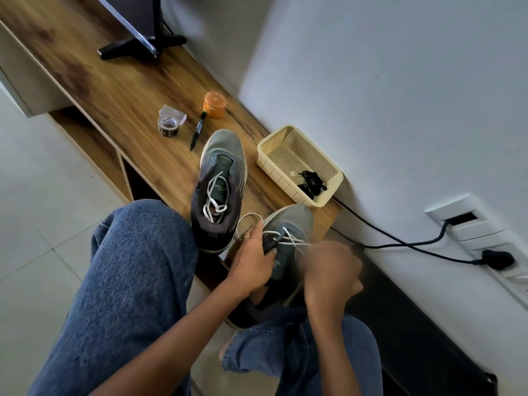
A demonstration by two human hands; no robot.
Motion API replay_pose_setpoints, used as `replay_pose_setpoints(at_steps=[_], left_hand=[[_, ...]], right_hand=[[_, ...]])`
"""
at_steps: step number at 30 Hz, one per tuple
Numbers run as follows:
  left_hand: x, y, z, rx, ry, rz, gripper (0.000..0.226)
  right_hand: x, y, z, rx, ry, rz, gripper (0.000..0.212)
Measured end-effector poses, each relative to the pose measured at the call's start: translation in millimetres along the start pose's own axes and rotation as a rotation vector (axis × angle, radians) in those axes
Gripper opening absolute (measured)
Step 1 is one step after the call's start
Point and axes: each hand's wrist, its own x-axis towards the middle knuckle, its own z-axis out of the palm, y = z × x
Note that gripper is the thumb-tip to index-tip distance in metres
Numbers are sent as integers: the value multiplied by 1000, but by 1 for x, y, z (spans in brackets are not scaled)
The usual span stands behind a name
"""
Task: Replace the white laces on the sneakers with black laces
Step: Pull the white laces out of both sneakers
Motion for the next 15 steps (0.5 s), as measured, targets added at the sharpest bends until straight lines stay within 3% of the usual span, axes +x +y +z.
replay_pose_setpoints(at_steps=[2,5,9,15], left_hand=[[0,-2,0,-14,0,10,72],[-1,0,-1,-13,9,9,70],[-10,6,-5,60,71,75,68],[-21,14,-9,308,288,253,30]], right_hand=[[0,4,-5,27,6,86,16],[-2,4,-6,-81,-131,153,8],[-3,-6,-2,-226,-226,30,33],[-1,-9,16,-355,-290,-99,19]])
